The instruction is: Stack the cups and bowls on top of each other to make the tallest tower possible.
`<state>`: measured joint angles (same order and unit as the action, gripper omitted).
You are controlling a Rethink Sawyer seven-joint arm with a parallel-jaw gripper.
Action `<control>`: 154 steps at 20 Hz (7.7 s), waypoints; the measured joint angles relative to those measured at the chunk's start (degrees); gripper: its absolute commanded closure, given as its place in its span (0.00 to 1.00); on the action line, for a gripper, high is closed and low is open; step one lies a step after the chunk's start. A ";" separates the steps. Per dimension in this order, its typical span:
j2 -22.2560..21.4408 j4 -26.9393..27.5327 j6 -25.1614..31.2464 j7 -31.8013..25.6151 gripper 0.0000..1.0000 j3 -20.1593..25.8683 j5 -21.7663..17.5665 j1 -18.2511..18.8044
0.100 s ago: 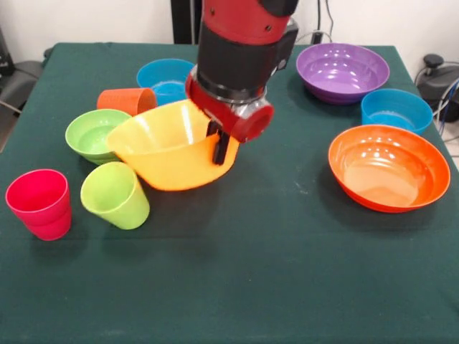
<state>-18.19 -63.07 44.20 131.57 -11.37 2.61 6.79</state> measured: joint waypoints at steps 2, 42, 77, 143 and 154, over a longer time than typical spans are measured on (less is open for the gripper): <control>0.86 1.33 0.98 -1.47 1.00 0.64 -0.91 -0.03; 0.19 4.26 8.25 -1.88 1.00 -0.57 -1.23 -8.13; 13.16 31.37 13.64 -19.08 1.00 4.86 -8.37 -2.99; 16.68 36.27 13.80 -19.08 1.00 5.16 -6.42 -6.74; 16.10 36.29 13.82 -19.08 0.00 4.83 -6.42 -6.74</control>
<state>-2.10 -26.78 58.02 112.49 -6.55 -3.81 0.05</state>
